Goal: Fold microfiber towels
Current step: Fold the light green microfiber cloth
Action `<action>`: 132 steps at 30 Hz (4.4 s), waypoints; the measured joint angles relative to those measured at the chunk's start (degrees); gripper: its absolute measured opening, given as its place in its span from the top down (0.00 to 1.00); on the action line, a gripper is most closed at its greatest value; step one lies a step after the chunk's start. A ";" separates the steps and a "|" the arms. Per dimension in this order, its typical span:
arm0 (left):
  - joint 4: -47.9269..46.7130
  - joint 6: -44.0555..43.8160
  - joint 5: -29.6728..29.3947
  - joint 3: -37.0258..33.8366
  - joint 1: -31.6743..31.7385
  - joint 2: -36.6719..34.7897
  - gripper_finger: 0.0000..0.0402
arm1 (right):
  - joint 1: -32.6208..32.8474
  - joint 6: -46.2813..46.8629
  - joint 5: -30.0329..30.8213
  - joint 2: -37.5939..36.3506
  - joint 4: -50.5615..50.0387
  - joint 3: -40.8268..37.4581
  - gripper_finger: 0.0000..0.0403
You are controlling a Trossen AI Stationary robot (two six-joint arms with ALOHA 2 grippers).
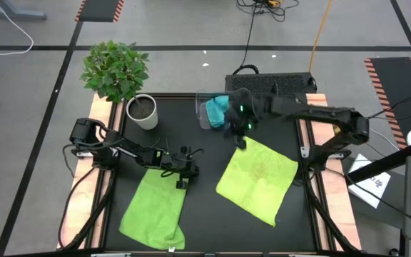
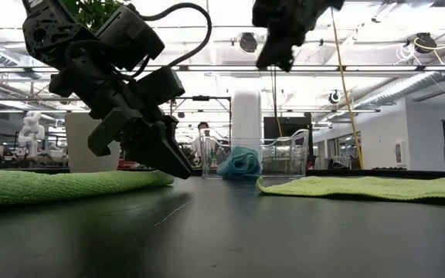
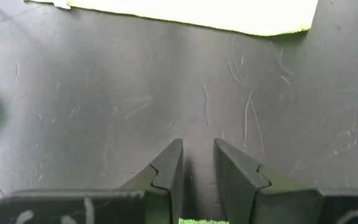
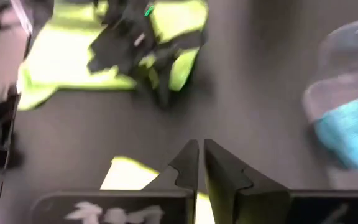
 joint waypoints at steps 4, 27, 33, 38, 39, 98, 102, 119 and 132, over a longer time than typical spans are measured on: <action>-0.03 0.00 0.00 0.00 0.00 -0.02 0.77 | 8.24 4.12 7.97 -3.36 0.05 -6.99 0.98; 3.13 -2.28 -4.51 0.01 0.04 -0.04 0.77 | 28.69 18.27 25.73 -5.31 31.86 -38.29 1.00; 3.40 -3.56 -4.55 0.02 0.11 -0.07 0.77 | 32.59 24.89 24.21 -1.73 33.03 -38.32 1.00; 3.27 -4.22 -4.53 0.02 0.00 -0.05 0.77 | 35.00 28.80 16.35 -0.06 36.43 -38.30 0.99; 3.27 -3.80 -4.53 0.02 0.00 -0.04 0.77 | 35.47 28.87 15.51 -0.06 37.03 -38.30 0.98; 1.90 37.10 -7.70 15.21 -10.67 13.29 0.37 | 32.15 31.58 18.39 -0.51 46.52 -48.84 0.69; 2.18 37.12 -3.87 15.13 -11.17 13.33 0.42 | 32.14 30.46 18.23 -0.42 48.70 -49.06 0.69; 5.06 35.82 -4.31 16.16 -10.72 16.92 0.57 | 22.86 21.20 13.33 0.80 62.84 -49.23 0.69; -5.28 30.52 -5.24 23.96 -9.14 19.67 0.57 | 20.41 20.96 7.48 2.04 67.63 -49.14 0.69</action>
